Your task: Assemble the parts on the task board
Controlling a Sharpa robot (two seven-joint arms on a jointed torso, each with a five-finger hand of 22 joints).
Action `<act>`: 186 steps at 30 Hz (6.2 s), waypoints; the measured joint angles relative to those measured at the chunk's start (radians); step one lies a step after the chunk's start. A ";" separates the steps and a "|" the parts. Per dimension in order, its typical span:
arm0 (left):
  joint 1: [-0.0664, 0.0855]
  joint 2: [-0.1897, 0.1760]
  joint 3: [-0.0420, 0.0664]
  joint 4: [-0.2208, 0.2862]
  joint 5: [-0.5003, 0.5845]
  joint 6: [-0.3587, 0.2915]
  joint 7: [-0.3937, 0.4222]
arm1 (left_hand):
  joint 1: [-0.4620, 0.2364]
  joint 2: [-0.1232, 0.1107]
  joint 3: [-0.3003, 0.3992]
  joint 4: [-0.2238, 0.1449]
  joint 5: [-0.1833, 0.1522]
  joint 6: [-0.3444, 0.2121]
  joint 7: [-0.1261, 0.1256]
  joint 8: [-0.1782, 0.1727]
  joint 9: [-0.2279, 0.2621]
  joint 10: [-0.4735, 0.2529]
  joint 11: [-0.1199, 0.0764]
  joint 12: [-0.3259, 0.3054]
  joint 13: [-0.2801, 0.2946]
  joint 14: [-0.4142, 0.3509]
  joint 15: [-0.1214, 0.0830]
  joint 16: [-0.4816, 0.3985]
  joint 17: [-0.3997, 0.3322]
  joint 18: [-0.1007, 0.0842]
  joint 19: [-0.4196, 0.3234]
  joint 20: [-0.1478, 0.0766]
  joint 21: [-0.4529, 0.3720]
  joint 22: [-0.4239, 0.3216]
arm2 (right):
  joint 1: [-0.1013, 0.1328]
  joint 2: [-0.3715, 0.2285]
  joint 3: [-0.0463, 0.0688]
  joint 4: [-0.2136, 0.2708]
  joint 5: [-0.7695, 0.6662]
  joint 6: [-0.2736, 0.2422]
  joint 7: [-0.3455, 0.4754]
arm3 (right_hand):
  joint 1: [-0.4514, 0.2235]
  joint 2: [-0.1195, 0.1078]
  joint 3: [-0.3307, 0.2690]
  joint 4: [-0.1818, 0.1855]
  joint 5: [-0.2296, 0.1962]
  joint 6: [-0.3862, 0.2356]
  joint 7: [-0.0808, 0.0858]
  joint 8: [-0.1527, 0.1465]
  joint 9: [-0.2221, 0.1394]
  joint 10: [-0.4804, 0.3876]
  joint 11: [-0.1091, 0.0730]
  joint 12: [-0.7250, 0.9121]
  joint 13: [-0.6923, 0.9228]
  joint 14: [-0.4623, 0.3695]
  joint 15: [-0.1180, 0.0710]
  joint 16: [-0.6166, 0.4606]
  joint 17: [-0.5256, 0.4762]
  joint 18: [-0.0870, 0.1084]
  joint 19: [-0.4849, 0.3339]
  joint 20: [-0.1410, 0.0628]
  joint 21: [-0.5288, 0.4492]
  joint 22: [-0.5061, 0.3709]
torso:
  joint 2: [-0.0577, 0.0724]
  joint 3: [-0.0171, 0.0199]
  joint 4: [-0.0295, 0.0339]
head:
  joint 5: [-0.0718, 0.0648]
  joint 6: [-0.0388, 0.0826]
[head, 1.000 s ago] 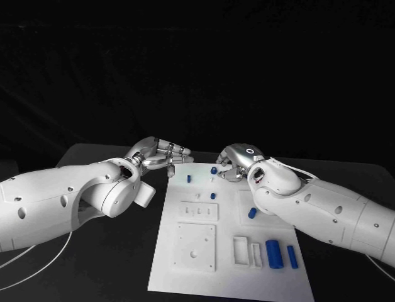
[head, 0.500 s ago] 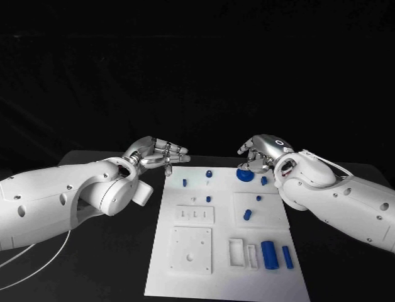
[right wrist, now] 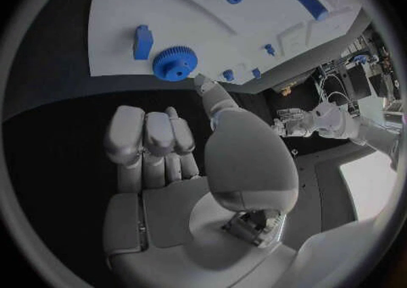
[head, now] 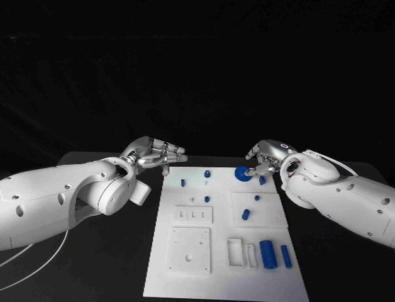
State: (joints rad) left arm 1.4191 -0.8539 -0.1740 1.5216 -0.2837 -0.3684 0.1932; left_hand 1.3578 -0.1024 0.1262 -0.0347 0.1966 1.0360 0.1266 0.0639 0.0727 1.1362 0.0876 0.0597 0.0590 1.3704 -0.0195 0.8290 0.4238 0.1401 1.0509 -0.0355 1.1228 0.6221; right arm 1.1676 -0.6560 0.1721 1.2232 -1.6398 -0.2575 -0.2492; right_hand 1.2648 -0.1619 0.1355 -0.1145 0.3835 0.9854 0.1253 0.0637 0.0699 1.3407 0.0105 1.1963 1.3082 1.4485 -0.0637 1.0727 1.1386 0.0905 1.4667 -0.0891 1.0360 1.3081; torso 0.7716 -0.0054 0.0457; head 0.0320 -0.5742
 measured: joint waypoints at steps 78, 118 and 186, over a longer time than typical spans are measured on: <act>0.000 0.019 -0.003 -0.024 0.002 0.018 -0.001 | 0.000 0.000 0.000 0.000 0.000 0.000 0.000 0.000 0.000 0.000 0.000 0.000 0.000 0.000 0.000 0.004 0.000 -0.003 0.000 0.000 0.007 -0.002 | -0.026 0.078 -0.004 -0.070 -0.016 0.033 -0.001 | -0.042 0.029 0.199 -0.011 -0.113 0.149 -0.038 -0.003 0.011 0.028 -0.025 0.011 0.000 0.013 -0.014 0.007 0.018 -0.006 0.000 -0.008 0.027 -0.001 | 0.003 0.0006 -0.0001 | 0.001 -0.028; 0.000 0.019 -0.003 -0.033 0.002 0.019 -0.001 | 0.000 0.000 0.000 0.000 0.000 0.000 0.000 0.000 0.000 0.000 0.000 0.000 0.000 0.000 0.000 0.004 0.000 0.000 0.000 0.000 0.007 -0.002 | -0.032 0.161 -0.077 0.066 -0.137 -0.095 -0.024 | -0.048 0.015 0.225 0.004 -0.093 0.159 -0.041 -0.003 0.008 0.039 -0.025 0.018 -0.001 0.014 -0.015 0.007 0.016 -0.006 0.000 -0.007 0.032 -0.001 | 0.004 0.0004 0.0023 | 0.007 -0.025; 0.000 0.036 -0.003 -0.044 0.003 0.023 -0.001 | 0.000 0.000 0.000 0.000 0.000 0.000 0.000 0.000 0.000 0.000 0.000 0.000 0.000 0.004 0.004 0.023 0.006 -0.001 0.000 0.000 0.007 -0.007 | -0.033 0.220 -0.086 -0.040 -0.119 -0.037 -0.022 | -0.064 -0.009 0.052 0.211 -0.299 0.118 -0.040 -0.001 0.014 0.023 -0.025 -0.008 -0.001 0.014 -0.014 -0.016 0.004 -0.006 0.000 -0.007 0.024 -0.001 | 0.004 0.0024 -0.0012 | 0.020 -0.037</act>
State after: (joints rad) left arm 1.4190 -0.8182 -0.1770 1.4775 -0.2808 -0.3458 0.1921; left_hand 1.3578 -0.1024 0.1262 -0.0348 0.1966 1.0360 0.1266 0.0639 0.0726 1.1362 0.0876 0.0597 0.0586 1.3740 -0.0159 0.8520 0.4297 0.1390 1.0509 -0.0355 1.1299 0.6153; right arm 1.1346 -0.4362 0.0863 1.1834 -1.7584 -0.2949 -0.2716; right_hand 1.2005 -0.1712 0.1876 0.0968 0.0843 1.1035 0.0855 0.0626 0.0843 1.3642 -0.0150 1.1880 1.3074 1.4627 -0.0781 1.0569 1.1427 0.0845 1.4667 -0.0964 1.0603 1.3074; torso 0.7753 -0.0030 0.0446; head 0.0517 -0.6108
